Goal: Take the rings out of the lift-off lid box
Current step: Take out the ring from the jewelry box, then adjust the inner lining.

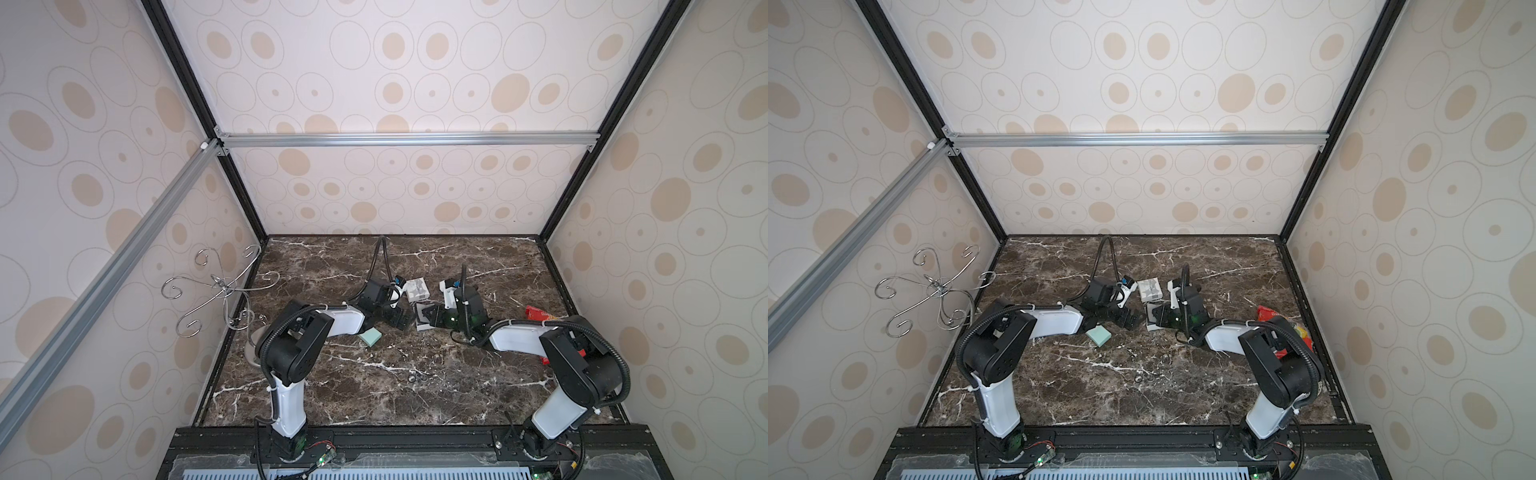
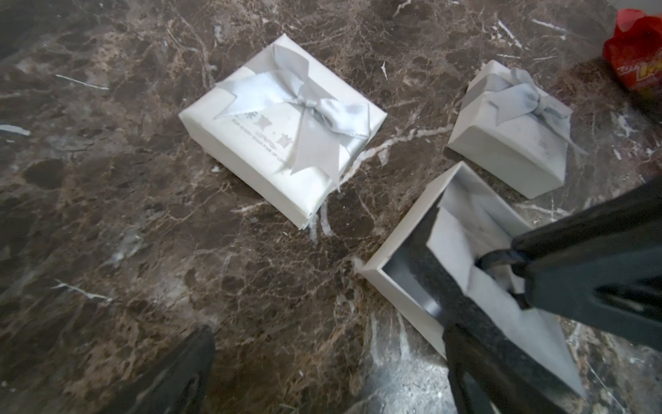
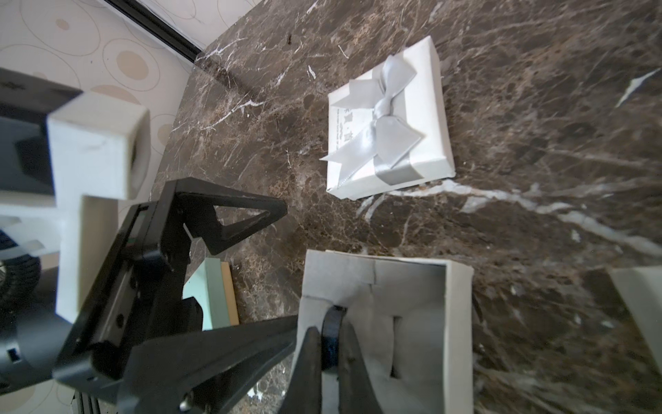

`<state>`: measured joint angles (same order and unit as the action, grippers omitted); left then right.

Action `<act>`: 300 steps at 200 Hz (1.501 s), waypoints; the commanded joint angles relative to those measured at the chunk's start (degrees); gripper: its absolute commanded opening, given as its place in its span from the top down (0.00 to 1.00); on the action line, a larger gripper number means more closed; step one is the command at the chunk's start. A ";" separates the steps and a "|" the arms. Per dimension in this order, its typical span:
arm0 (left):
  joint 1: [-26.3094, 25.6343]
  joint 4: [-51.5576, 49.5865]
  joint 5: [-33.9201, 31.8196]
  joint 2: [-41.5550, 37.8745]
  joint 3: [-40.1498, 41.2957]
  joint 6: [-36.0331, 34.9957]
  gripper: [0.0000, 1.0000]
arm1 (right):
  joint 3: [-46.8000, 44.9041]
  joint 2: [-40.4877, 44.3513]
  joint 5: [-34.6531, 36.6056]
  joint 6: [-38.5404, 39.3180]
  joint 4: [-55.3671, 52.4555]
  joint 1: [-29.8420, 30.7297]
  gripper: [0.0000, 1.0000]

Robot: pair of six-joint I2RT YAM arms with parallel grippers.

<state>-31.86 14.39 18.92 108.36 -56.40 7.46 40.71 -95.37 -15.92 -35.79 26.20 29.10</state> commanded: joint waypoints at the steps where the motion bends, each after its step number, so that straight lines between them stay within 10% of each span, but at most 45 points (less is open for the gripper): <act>1: 0.33 -0.75 -0.57 0.25 -1.95 -1.43 0.01 | -0.28 1.25 -0.55 -0.34 0.85 -0.36 1.00; 300: -2.06 -4.32 -1.82 2.32 -7.96 -1.65 0.01 | 2.25 -3.46 2.69 1.84 -4.97 -0.28 1.00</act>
<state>-32.97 11.42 17.96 109.73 -61.47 6.22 41.89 -98.30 -14.15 -34.50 22.46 28.91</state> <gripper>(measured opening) 0.993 0.084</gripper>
